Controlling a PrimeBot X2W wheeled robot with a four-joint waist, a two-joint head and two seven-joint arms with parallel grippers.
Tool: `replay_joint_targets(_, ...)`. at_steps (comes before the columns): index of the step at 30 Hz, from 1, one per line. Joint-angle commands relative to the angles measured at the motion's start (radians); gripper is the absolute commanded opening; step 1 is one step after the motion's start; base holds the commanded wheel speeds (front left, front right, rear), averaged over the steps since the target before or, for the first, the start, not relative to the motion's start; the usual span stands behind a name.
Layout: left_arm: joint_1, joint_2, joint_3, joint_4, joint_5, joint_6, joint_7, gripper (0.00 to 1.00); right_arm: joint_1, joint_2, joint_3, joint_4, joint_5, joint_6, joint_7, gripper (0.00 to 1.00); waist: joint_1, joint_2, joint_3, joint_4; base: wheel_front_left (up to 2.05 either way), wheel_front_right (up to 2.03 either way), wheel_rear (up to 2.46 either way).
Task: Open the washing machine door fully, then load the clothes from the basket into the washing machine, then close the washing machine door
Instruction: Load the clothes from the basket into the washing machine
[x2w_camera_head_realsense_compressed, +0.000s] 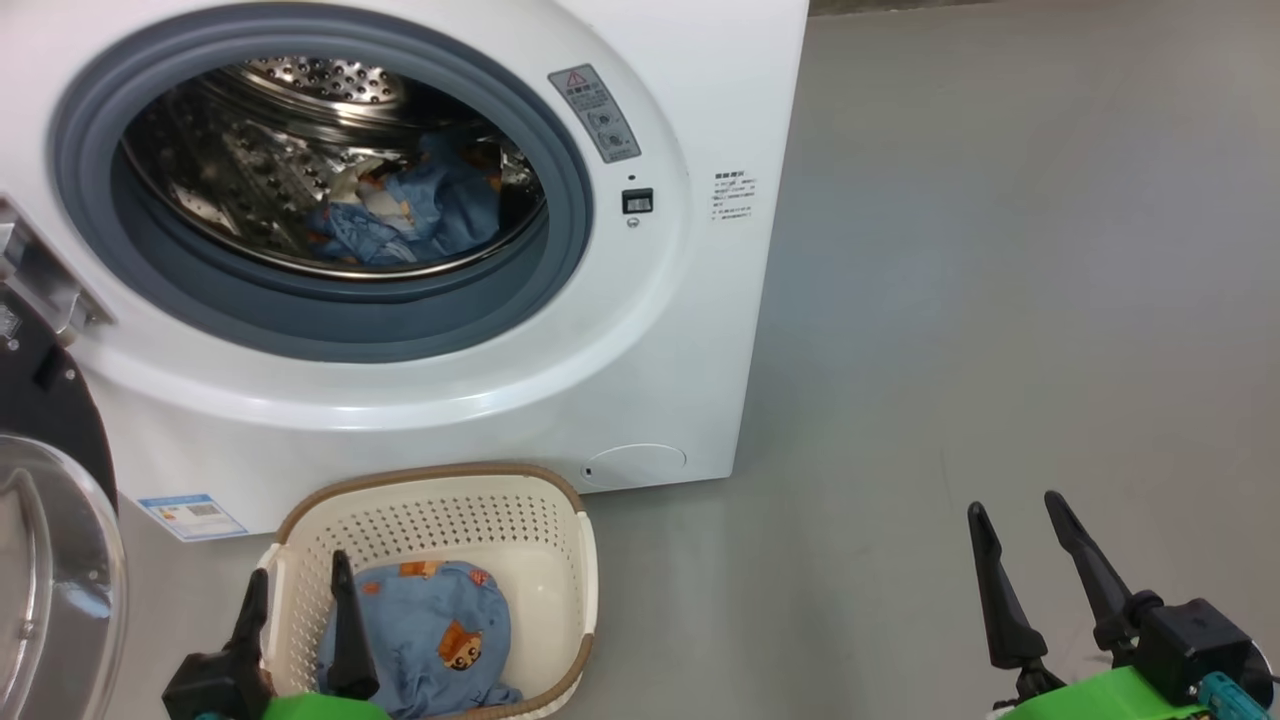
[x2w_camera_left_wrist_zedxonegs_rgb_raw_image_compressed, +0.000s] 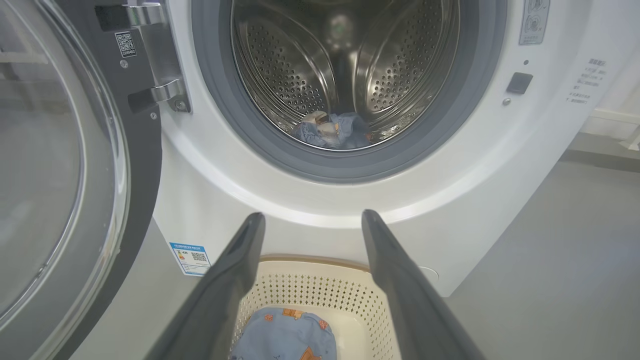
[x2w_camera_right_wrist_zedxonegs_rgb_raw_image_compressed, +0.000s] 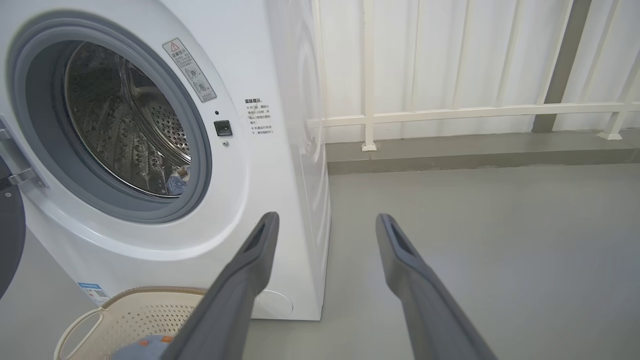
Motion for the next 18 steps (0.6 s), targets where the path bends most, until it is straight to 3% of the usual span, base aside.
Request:
replay_joint_targets(1,-0.002,0.016,0.027,-0.052,0.01,-0.005,-0.006,1.0,0.002,-0.011,0.019,-0.029,-0.026,0.002,-0.007,1.0,0.0,-0.0001,-0.003,0.007,0.0,0.0,0.0)
replay_joint_targets(18,0.089,0.016,0.017,-0.139,0.006,-0.005,-0.006,1.0,0.034,-0.009,-0.005,-0.039,-0.085,0.002,-0.007,1.0,0.0,-0.0001,-0.07,0.006,0.0,0.0,0.0)
